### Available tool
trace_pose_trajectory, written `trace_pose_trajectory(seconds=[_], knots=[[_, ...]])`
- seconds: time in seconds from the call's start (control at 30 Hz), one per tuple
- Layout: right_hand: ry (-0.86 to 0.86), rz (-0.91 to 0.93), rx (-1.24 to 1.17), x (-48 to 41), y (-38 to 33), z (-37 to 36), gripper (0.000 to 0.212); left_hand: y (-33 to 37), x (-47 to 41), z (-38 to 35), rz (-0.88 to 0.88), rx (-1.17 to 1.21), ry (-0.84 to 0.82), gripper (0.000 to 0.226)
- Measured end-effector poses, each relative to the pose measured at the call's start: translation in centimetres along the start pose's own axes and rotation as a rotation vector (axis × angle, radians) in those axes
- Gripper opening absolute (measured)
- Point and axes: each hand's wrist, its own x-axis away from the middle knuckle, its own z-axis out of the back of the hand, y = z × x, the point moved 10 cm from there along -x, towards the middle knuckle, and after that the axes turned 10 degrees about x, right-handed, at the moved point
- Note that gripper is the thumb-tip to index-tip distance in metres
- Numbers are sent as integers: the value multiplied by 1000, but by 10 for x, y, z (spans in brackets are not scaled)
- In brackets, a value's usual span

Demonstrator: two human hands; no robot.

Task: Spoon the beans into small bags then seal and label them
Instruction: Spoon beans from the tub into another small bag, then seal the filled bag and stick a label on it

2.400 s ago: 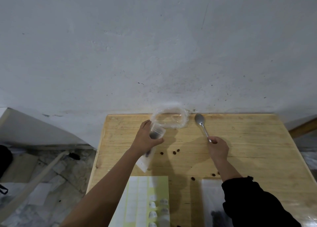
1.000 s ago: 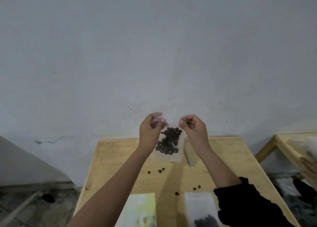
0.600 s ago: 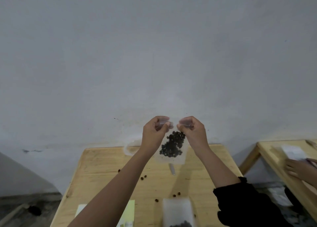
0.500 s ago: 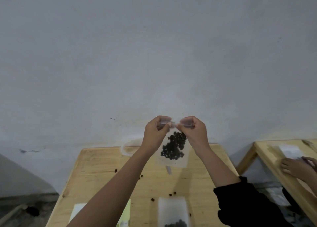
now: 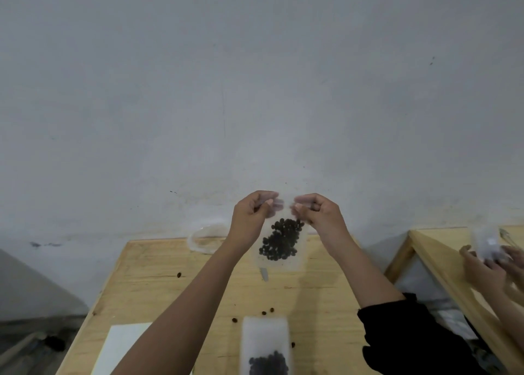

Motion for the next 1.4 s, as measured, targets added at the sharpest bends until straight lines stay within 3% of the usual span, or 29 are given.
trace_pose_trajectory(seconds=[0.2, 0.4, 0.57, 0.67, 0.87, 0.97, 1.03, 1.13, 1.27, 1.4], knots=[[29, -45, -71, 6, 8, 7, 14, -2, 14, -4, 6, 87, -4, 22], [-88, -23, -126, 15, 5, -9, 17, -3, 26, 10, 17, 126, 67, 23], [-25, -131, -202, 20, 23, -22, 16, -8, 56, 21, 21, 31, 74, 56], [-100, -187, -214, 26, 33, -51, 14, -15, 76, 41, 31, -79, 39, 72], [-251, -262, -178, 41, 53, -136, 12, -15, 99, 113, 145, -137, 75, 31], [-244, -335, -140, 49, 75, -172, 15, -21, 108, 167, 189, -103, 198, 25], [-239, -385, -47, 57, 100, -190, 15, -27, 118, 209, 198, -91, 334, 25], [-321, -515, 289, 80, 155, -215, 8, -43, 136, 259, 240, -75, 465, 26], [-470, -535, 772, 114, 216, -240, 15, -70, 149, 303, 312, -82, 501, 28], [-469, -535, 883, 133, 247, -257, 13, -92, 156, 327, 368, -92, 491, 28]])
